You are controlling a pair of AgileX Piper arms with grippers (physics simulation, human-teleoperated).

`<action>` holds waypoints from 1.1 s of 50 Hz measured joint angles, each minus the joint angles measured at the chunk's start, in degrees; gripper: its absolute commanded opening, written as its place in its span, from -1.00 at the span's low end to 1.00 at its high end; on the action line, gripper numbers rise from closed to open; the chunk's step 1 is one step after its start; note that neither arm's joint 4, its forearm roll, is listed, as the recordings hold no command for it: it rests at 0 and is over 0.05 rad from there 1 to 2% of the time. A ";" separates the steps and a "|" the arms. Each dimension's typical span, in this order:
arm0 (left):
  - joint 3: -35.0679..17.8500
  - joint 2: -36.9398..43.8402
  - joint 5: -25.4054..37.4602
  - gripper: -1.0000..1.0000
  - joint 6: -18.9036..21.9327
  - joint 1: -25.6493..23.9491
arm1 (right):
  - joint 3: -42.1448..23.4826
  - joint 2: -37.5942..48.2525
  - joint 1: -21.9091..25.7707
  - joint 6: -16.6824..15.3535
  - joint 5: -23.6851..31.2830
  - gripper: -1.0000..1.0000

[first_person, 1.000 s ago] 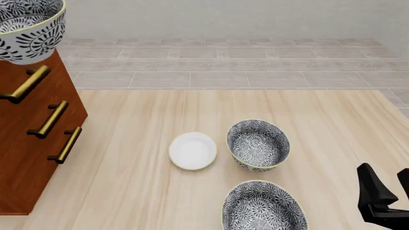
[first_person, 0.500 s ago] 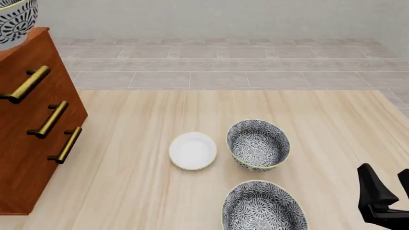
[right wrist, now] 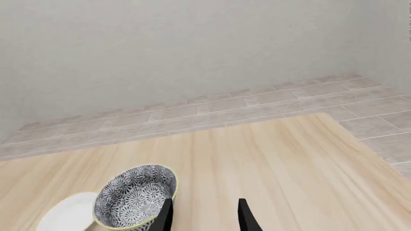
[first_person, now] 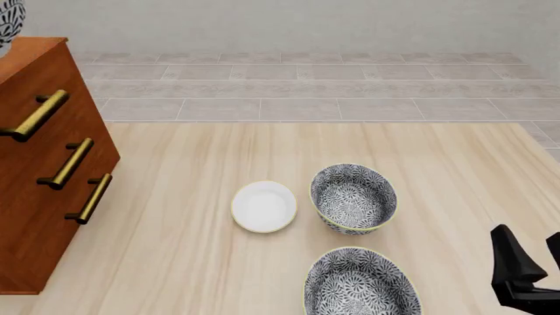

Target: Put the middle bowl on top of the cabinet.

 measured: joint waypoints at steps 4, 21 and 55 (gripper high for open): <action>-0.12 0.15 -0.03 -1.00 -0.03 0.69 | 0.00 -0.13 -0.02 -0.04 0.12 1.00; -1.87 1.49 -0.08 -1.00 1.33 4.86 | 0.00 0.18 -0.04 -0.18 -0.16 1.00; -2.85 5.65 -1.53 -1.00 3.41 11.19 | 0.00 1.35 0.18 -0.35 -1.00 1.00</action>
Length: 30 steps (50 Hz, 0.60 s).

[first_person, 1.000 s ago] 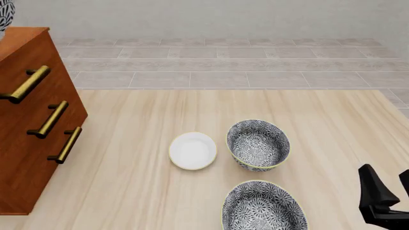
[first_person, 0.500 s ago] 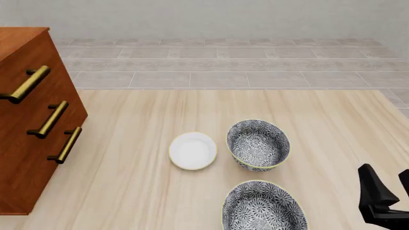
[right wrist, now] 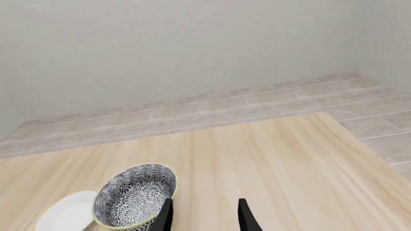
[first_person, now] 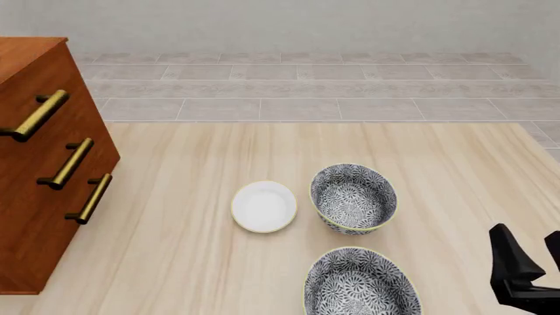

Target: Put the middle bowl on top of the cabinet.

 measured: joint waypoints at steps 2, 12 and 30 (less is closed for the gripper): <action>0.28 0.21 -0.28 -1.00 -0.09 0.10 | 0.00 -0.02 -0.01 0.01 0.03 1.00; 1.89 0.83 -1.60 -1.00 -1.44 -0.33 | 0.00 -0.18 -0.05 0.07 0.20 1.00; 3.26 0.56 -3.31 -1.00 -3.26 -0.56 | 0.00 -0.42 -0.07 0.18 0.43 1.00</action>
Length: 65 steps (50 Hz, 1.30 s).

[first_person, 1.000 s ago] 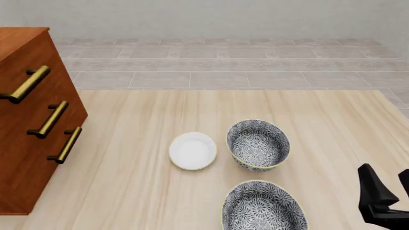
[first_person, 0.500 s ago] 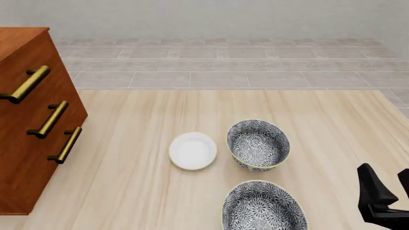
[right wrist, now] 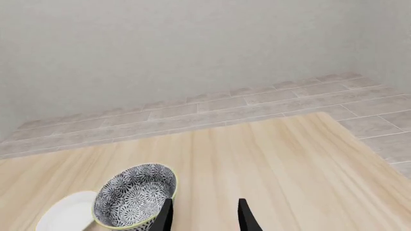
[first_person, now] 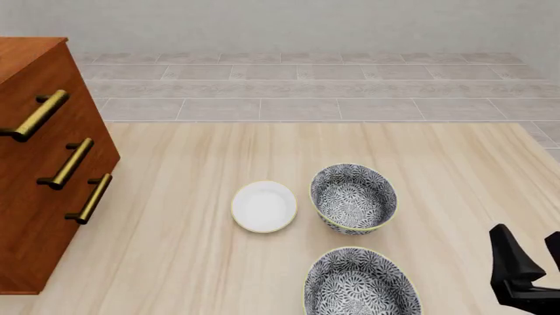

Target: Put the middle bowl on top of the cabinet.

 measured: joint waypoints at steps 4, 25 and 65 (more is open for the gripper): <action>0.28 -0.14 -0.27 -1.00 -0.30 0.03 | 0.00 0.05 0.00 0.00 -0.05 1.00; 1.50 -0.27 -1.25 -1.00 -0.58 0.43 | 0.00 -0.06 -0.07 -0.04 0.04 1.00; 3.84 -0.25 -2.11 -1.00 -0.09 0.62 | 0.01 -0.18 -0.21 -0.01 0.11 1.00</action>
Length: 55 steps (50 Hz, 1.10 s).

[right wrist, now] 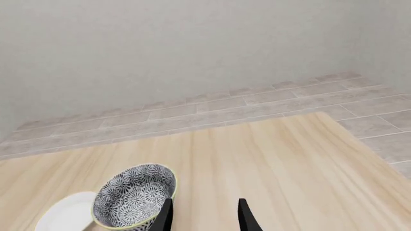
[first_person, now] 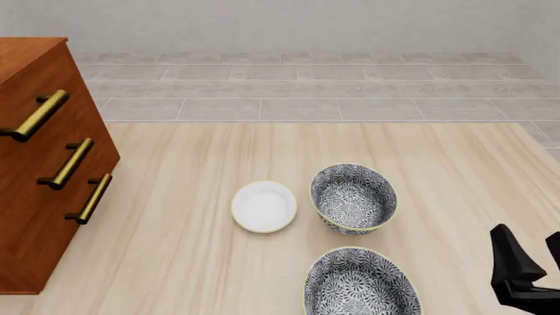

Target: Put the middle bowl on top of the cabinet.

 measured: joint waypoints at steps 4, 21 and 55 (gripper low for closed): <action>0.25 0.00 -0.10 -1.00 0.15 0.11 | 0.00 -0.10 0.01 -0.03 0.10 1.00; 1.19 -0.01 -0.46 -1.00 0.59 0.64 | 0.00 -0.17 0.19 -0.24 0.22 1.00; 2.81 -0.16 -1.69 -1.00 0.82 1.16 | -0.01 0.47 0.30 -0.38 -0.35 1.00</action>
